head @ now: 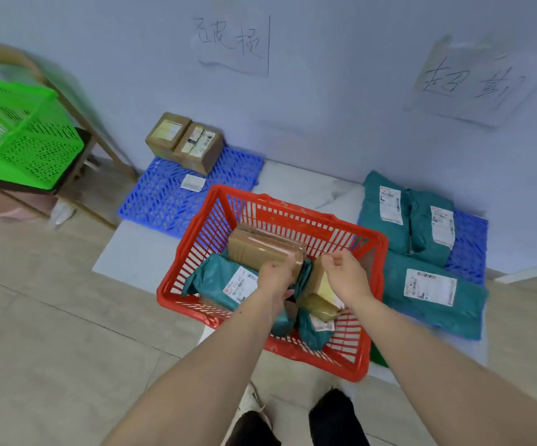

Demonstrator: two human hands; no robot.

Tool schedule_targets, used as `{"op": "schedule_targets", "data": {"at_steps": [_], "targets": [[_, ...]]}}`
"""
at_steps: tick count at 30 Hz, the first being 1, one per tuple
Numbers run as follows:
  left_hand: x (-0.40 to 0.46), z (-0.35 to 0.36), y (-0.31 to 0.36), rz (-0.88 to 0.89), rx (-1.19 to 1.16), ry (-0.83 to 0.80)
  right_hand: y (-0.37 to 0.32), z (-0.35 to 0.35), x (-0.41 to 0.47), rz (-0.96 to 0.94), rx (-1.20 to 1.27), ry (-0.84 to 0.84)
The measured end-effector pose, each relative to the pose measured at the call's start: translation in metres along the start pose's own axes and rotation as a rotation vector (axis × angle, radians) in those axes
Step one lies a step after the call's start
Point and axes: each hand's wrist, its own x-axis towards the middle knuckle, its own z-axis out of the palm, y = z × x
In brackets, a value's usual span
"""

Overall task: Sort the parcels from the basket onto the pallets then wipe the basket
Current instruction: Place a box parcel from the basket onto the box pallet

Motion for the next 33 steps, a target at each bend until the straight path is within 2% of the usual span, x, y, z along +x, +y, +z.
{"op": "schedule_targets", "data": {"at_steps": [6, 11, 14, 21, 26, 31, 33], "targets": [[0.047, -0.030, 0.005, -0.010, 0.093, 0.080, -0.006, 0.030, 0.020, 0.089, 0.019, -0.113], [0.096, -0.042, 0.015, 0.119, 0.200, 0.226, -0.006, 0.045, 0.053, 0.137, 0.012, -0.205], [0.124, -0.048, 0.015, 0.122, 0.319, 0.293, -0.002, 0.053, 0.069, 0.174, -0.004, -0.238], [0.164, -0.055, 0.017, 0.115, 0.358, 0.397, -0.001, 0.070, 0.094, 0.334, 0.082, -0.273], [0.173, -0.063, 0.023, 0.058, 0.440, 0.359, -0.003, 0.082, 0.095, 0.453, 0.223, -0.201], [0.178, -0.074, 0.014, 0.083, 0.347, 0.339, -0.007, 0.083, 0.084, 0.490, 0.262, -0.056], [0.153, -0.073, 0.022, 0.113, 0.310, 0.332, -0.010, 0.082, 0.077, 0.531, 0.300, -0.013]]}}
